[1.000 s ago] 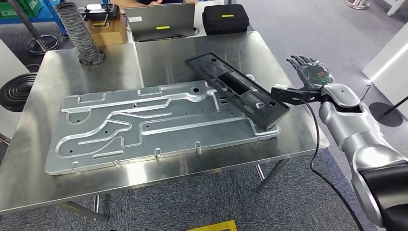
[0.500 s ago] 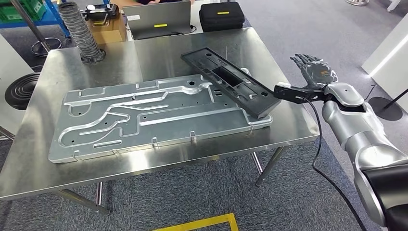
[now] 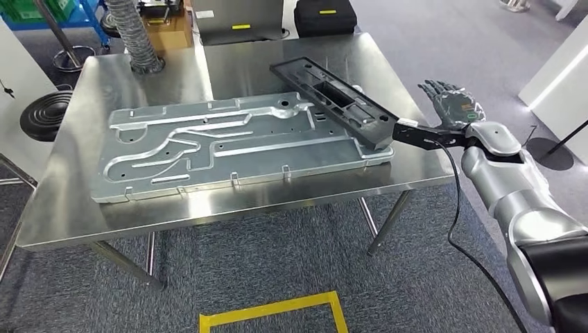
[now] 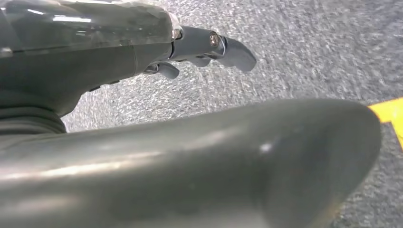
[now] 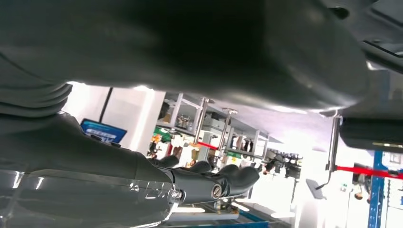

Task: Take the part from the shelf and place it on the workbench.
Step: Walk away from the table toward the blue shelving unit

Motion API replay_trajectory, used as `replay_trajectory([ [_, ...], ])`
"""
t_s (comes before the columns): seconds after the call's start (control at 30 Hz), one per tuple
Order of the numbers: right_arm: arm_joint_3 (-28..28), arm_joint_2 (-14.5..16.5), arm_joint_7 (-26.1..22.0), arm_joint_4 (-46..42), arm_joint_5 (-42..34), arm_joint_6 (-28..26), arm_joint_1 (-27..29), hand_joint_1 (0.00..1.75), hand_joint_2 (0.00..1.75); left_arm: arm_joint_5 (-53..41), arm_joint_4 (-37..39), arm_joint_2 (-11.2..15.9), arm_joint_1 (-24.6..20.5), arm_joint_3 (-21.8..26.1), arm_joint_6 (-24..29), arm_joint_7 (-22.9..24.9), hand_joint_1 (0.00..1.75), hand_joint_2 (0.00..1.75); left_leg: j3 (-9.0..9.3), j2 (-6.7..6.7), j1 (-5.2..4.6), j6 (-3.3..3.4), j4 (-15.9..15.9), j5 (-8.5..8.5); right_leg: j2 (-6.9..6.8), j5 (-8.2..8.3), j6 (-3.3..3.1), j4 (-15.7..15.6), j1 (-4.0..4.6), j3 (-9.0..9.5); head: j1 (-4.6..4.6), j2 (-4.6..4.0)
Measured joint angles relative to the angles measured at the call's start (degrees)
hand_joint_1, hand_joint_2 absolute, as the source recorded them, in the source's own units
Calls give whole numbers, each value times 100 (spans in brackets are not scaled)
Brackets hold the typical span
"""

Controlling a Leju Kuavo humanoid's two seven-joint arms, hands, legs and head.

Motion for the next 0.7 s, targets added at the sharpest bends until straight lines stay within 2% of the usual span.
replay_trajectory([
  [0.03,-13,-11,8,14,-6,-4,1,0,0,0,0,0,-5,4,0,0,0,0,-67,9,7,32,-10,73,7,-257,28,236,-14,-83,1,0],
  [0.1,-40,-22,20,38,-17,-17,16,0,0,0,0,0,-10,7,-1,4,0,0,-244,13,-3,57,-1,209,12,-809,73,981,-25,-273,1,0],
  [0.13,-55,-23,27,51,-26,-28,31,0,0,0,0,-1,-9,8,-2,8,0,0,-336,13,-9,56,7,274,11,-936,85,1315,-27,-324,1,0],
  [0.17,-67,-23,34,64,-36,-40,48,0,0,0,0,-1,-8,10,-2,13,0,0,-431,13,-15,56,17,337,11,-928,85,1509,-27,-302,1,0],
  [0.2,-78,-23,46,75,-48,-53,60,0,0,-1,0,-1,-9,11,-2,18,0,0,-520,14,-24,53,27,397,12,-809,72,1498,-25,-186,1,0],
  [0.23,-91,-23,58,84,-61,-69,66,0,0,-1,0,-1,-10,11,-2,22,0,0,-600,13,-33,50,35,455,13,-655,42,1278,-19,34,1,0],
  [0.27,-104,-23,69,86,-71,-84,63,0,0,-2,0,-2,-12,13,-2,24,0,0,-664,13,-40,45,41,512,15,-568,-6,899,-3,336,1,0],
  [0.33,-139,-27,83,77,-83,-108,51,0,0,-5,0,-11,-16,14,-3,26,0,0,-747,9,-53,12,38,621,8,-629,-93,69,44,906,0,0],
  [0.37,-161,-35,84,75,-85,-113,44,0,0,-8,0,-16,-19,14,-4,27,0,0,-763,7,-44,-15,22,676,5,-679,-128,-173,73,1047,0,0],
  [0.4,-185,-44,85,76,-89,-116,38,0,0,-9,0,-20,-19,14,-6,29,0,0,-775,4,-37,-47,0,733,1,-686,-148,-292,94,1089,-1,0],
  [0.47,-231,-58,85,87,-108,-115,37,0,0,-13,0,-21,-7,14,-8,33,0,0,-808,-8,-32,-112,-23,775,-12,-545,-204,-354,84,1028,0,0],
  [0.5,-252,-60,82,92,-121,-116,40,0,0,-14,0,-22,2,15,-7,36,0,0,-854,-13,-37,-138,61,652,-23,-472,-239,-393,65,986,-1,0],
  [0.53,-274,-60,79,96,-141,-117,49,0,0,-17,0,-21,8,15,-5,38,0,0,-919,-17,-36,-163,245,421,-33,-388,-266,-418,44,924,-1,0],
  [0.6,-334,-63,72,110,-190,-124,79,0,0,-29,0,-20,6,15,-1,42,0,0,-1075,-11,-7,-206,924,-197,-38,-240,-294,-416,35,750,-1,1],
  [0.63,-365,-66,69,121,-213,-129,103,0,0,-36,0,-19,4,15,-1,42,0,0,-1127,-10,9,-231,1288,-386,-37,-168,-287,-407,33,653,-1,1],
  [0.67,-391,-70,66,132,-231,-134,133,0,0,-41,0,-19,3,14,0,42,0,0,-1127,-8,24,-256,1558,-423,-37,-96,-276,-394,28,550,-1,1],
  [0.7,-415,-80,64,144,-251,-146,167,0,0,-48,0,-17,2,14,1,41,0,0,-1059,-8,38,-279,1665,-318,-36,-30,-256,-375,22,444,-1,1],
])
